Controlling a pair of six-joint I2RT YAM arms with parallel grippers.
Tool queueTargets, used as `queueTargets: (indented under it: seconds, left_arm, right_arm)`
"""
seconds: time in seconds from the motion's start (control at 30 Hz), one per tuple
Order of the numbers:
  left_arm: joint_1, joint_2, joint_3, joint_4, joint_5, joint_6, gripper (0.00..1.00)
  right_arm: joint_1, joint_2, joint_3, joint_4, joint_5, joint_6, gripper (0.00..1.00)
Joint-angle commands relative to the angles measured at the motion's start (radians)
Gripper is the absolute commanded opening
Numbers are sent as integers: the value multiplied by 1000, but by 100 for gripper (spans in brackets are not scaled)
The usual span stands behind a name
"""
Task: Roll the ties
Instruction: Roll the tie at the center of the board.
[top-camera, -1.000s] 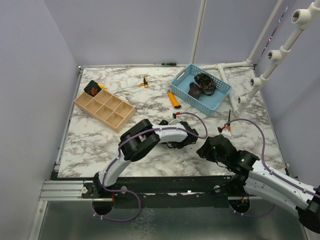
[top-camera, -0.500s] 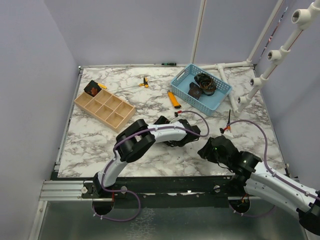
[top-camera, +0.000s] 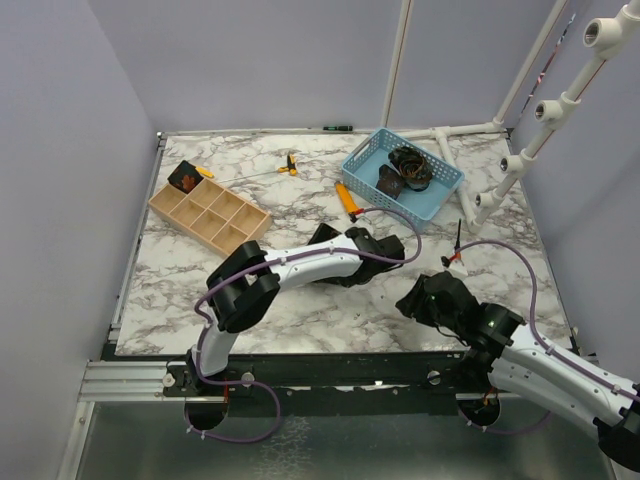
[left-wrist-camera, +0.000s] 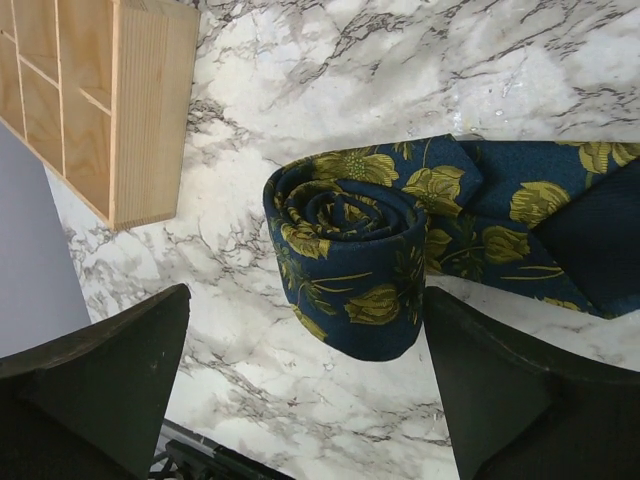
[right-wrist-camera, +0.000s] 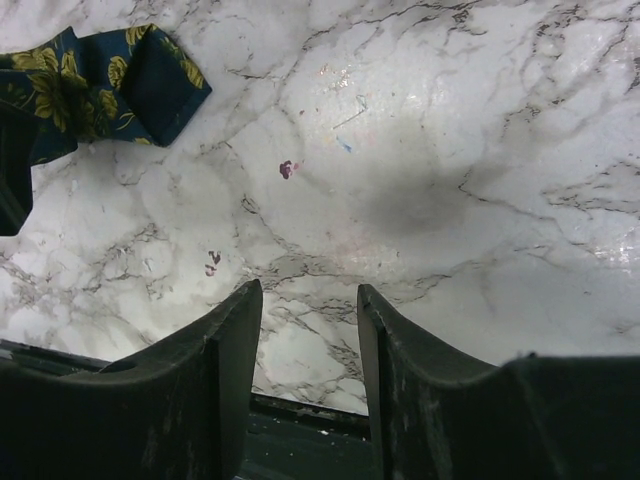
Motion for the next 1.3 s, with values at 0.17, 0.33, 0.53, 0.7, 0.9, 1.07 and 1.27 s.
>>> queueTargets:
  seconds: [0.17,0.33,0.53,0.7,0.9,1.07,1.27]
  left_arm:
    - [-9,-169,88,0,118,58,99]
    - [29,-399,-15,116,177,47,99]
    - [171,-919,-584,644,299,-36,93]
    - [306,-1196,-919,949,518,-95,90]
    - [364,-1216,-952,943,567,-55,92]
    - [371,-1263,-970,907,500,-30,99]
    - [374,-1216,-978,912,537,25,99]
  right_arm:
    - [3,23,80,3,21,-92,50]
    - [3,121,159,174,-158,-274,50]
    - [27,385,309,401,-438,-314,45]
    - [63,680,492,465,-506,-322,42]
    - [64,965,687,472,-517,-304,38]
    - [61,1114,802,438,-498,-284,36]
    - [16,1137,741,435,-431,-254,34]
